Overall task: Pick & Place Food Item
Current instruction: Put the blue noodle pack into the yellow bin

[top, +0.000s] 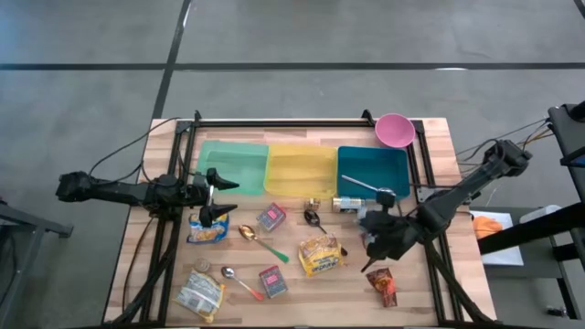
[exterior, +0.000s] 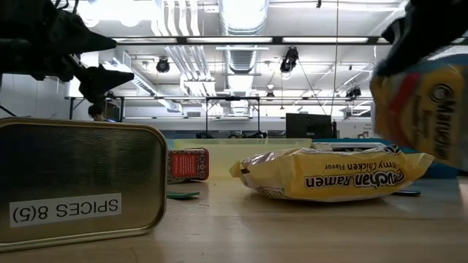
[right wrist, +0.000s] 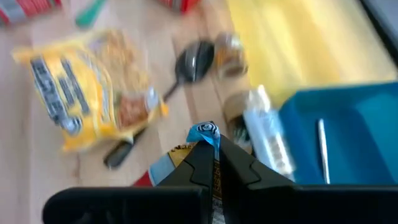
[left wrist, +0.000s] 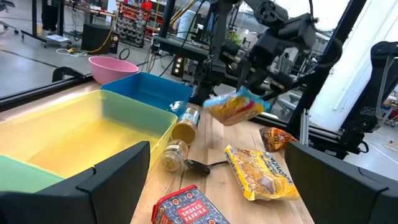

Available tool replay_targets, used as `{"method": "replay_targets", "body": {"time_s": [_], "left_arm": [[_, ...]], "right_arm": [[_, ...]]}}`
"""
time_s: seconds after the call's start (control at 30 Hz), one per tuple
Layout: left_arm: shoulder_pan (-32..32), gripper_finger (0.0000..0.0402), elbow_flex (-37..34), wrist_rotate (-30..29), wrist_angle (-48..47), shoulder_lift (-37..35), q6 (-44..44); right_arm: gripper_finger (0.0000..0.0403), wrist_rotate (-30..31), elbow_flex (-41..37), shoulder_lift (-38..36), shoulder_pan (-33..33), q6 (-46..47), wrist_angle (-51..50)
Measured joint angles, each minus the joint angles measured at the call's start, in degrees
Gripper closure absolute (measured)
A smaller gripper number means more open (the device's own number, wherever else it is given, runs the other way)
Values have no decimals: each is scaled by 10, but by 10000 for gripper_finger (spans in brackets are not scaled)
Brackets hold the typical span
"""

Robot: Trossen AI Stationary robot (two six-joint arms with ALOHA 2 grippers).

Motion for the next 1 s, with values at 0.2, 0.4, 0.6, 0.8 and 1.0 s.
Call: {"method": "replay_targets", "body": {"time_s": [0.2, 0.4, 0.6, 0.8, 1.0], "left_arm": [[0, 21, 0, 0, 2, 0, -6], [0, 21, 0, 0, 2, 0, -15], [0, 21, 0, 0, 2, 0, -15], [0, 21, 0, -4, 21, 0, -15], [0, 21, 1, 7, 73, 0, -14]], "right_arm": [[395, 64, 0, -28, 0, -50, 50], [395, 133, 0, -47, 0, -76, 67], [395, 162, 0, -55, -1, -83, 73], [395, 175, 0, -55, -1, -133, 117], [395, 104, 0, -55, -3, -213, 194]]}}
